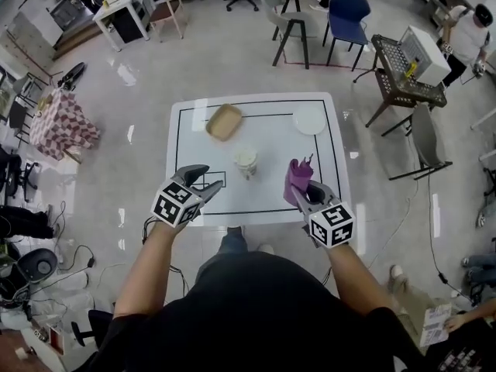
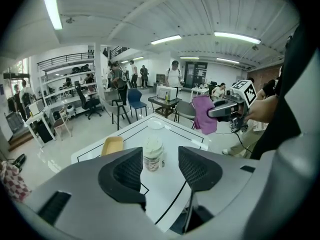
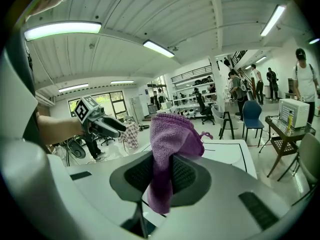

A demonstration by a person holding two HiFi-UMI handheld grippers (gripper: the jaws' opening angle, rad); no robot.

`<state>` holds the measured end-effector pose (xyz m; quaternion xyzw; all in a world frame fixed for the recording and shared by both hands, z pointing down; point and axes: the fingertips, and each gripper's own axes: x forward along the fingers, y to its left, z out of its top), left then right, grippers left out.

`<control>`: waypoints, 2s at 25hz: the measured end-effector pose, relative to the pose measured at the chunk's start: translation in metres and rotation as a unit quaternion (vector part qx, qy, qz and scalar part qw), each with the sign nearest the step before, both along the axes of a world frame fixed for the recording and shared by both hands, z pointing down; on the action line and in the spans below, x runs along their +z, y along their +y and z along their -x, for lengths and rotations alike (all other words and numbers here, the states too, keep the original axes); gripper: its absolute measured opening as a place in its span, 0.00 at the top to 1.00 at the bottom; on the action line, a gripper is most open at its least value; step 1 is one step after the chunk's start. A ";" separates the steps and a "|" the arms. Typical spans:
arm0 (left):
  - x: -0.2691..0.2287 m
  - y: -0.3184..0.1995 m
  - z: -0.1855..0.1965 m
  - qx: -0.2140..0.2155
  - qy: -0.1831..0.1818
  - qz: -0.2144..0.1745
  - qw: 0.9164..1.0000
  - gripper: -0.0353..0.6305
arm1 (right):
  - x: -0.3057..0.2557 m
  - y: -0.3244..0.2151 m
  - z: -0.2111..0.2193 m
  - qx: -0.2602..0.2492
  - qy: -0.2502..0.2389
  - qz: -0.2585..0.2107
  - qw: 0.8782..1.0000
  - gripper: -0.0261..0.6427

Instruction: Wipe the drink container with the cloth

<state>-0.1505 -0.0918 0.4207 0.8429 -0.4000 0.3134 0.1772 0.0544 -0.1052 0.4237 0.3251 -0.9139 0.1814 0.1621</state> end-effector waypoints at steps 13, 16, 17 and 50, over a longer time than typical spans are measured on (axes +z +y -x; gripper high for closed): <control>0.082 -0.096 -0.008 0.065 -0.019 0.048 0.997 0.36 | 0.045 -0.048 0.044 0.037 0.018 0.039 0.998 0.83; 0.098 -0.113 -0.019 0.060 -0.025 0.053 0.996 0.30 | 0.058 -0.056 0.048 0.046 0.015 0.051 0.998 0.83; 0.102 -0.118 -0.023 0.057 -0.023 0.055 0.997 0.29 | 0.061 -0.058 0.048 0.049 0.015 0.054 0.997 0.83; 0.183 -0.145 -0.052 0.124 -0.131 0.143 0.973 0.23 | 0.105 -0.073 0.033 0.087 0.001 0.101 0.991 0.83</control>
